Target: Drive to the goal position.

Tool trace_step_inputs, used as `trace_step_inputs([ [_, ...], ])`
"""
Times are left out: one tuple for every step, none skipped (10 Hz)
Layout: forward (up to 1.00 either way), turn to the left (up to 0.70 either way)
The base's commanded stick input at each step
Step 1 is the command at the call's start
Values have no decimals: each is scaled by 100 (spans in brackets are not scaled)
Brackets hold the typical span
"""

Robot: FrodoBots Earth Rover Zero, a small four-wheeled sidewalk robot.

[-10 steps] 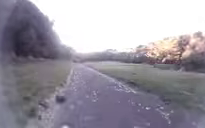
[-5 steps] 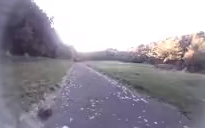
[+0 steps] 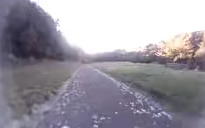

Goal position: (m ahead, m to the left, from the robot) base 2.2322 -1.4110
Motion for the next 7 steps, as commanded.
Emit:
trace_step_inputs([
  [100,0],
  [100,0],
  [100,0],
  [100,0],
  [100,0],
  [100,0],
  [100,0],
])
